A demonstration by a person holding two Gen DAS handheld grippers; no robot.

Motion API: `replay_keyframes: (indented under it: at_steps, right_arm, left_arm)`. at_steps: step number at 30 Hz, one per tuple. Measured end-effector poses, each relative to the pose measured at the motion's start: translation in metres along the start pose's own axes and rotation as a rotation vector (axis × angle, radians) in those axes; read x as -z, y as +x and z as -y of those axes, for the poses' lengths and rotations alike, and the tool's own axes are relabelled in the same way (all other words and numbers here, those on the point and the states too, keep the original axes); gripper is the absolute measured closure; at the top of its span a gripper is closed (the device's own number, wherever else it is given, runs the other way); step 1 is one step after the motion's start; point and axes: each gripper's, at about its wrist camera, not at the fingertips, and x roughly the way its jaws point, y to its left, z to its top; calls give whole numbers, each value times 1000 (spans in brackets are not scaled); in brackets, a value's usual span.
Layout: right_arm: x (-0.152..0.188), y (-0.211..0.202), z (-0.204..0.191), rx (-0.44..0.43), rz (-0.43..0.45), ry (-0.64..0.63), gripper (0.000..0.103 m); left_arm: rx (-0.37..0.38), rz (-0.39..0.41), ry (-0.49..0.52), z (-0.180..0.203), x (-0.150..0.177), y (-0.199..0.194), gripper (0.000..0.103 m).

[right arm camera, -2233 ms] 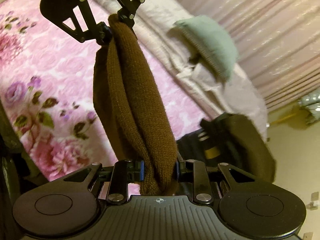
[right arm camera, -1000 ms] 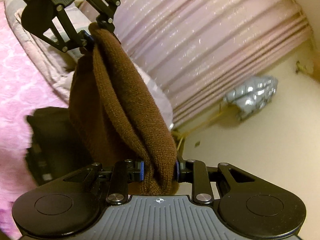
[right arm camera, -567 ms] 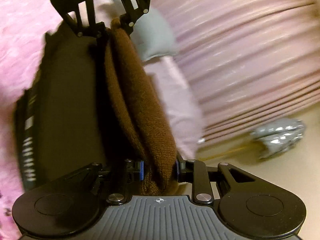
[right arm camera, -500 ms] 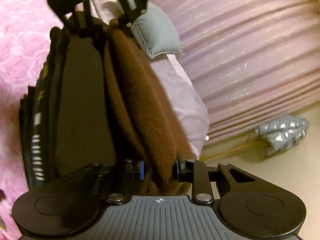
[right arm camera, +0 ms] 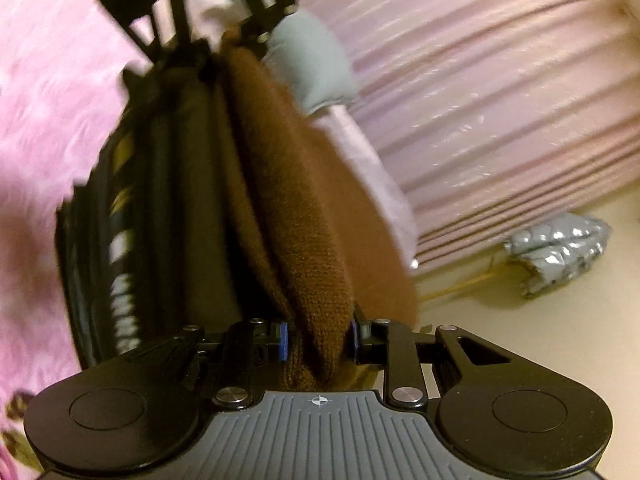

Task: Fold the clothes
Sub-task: 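Carry the hanging vest with both grippers over the dark clothes stack, then lower the vest onto the stack top with both grippers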

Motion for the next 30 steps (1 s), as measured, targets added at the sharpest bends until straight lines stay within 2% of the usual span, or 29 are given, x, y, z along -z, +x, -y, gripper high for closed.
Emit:
replay_keyframes:
  at_steps: [5,10,13,15,17,20,26,27,30]
  right_arm:
    - [4,-7,-2,9,-7,34,77]
    - [6,12,-2,13,-19,24,76]
    - [4,34,19,38,-27,17,64]
    - [2,33,22,43,-39,28,56]
    - [0,25,23,27,-46,60,55]
    - [-10,7,48,-85,-12,246,55]
    - [-20,21,117,-231,86,672,55]
    - [-19,29,124,-256,80,728,55]
    - [-6,70,129,-349,-16,820,56]
  left_arm:
    - [-11,9,-49,4,5,-18,85]
    - [-21,2,-43,16,3,-14,85]
    - [-17,7,-57,18,4,-12,84]
    - [-17,11,-59,18,5,-13,84]
    - [-20,15,-59,20,8,-15,84]
    - [-23,22,-54,23,9,-14,84]
    - [-30,25,-56,25,9,-13,85]
    - [-29,24,-61,24,9,-13,85]
    - [3,21,-116,15,13,-18,82]
